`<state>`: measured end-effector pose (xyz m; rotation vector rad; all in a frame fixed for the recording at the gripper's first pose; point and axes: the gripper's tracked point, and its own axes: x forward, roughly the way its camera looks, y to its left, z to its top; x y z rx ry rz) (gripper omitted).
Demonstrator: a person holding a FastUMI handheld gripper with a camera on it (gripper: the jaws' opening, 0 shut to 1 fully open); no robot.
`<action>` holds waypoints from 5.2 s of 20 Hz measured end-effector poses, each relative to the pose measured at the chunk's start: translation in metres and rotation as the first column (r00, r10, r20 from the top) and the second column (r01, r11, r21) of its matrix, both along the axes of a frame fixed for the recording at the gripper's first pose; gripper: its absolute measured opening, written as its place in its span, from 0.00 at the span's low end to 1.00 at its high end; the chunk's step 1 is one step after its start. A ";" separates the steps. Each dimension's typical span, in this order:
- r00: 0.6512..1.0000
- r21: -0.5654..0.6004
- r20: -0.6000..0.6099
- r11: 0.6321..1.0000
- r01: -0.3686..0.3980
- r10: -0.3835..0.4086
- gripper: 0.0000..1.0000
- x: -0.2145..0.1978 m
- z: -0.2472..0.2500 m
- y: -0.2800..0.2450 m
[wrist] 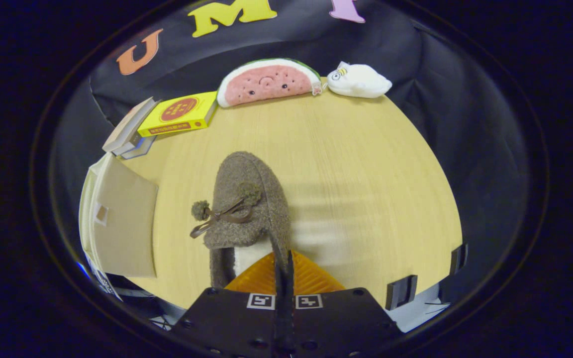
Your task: Open the storage box then place both shoes into the box .Put the left shoe in first, then the right shoe, with the right side of both shoes facing outward in a uniform manner.
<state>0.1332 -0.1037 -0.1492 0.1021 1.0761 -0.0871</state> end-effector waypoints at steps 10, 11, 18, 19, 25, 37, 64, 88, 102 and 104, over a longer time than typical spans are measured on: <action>0.993 0.016 0.111 0.999 -0.040 0.038 0.00 -0.023 0.091 0.096; 0.991 0.019 0.124 0.999 -0.049 0.047 0.00 -0.024 0.099 0.111; 0.973 0.046 0.184 0.988 -0.148 0.137 0.00 -0.023 0.127 0.225; 0.970 0.055 0.191 0.986 -0.160 0.147 0.00 -0.020 0.129 0.242; 0.962 0.139 0.224 0.972 -0.189 0.155 0.00 0.000 0.117 0.325; 0.977 0.046 0.194 0.993 -0.105 0.094 0.00 0.013 0.037 0.346; 0.670 -0.123 0.723 0.985 -0.118 0.170 0.97 -0.073 0.146 0.286; 0.271 -0.127 0.955 0.992 -0.007 0.124 0.95 -0.191 0.156 0.188; 0.330 -0.226 0.926 0.970 0.089 0.185 0.96 -0.180 0.133 0.157; 0.332 -0.232 0.925 0.967 0.102 0.187 0.95 -0.180 0.132 0.151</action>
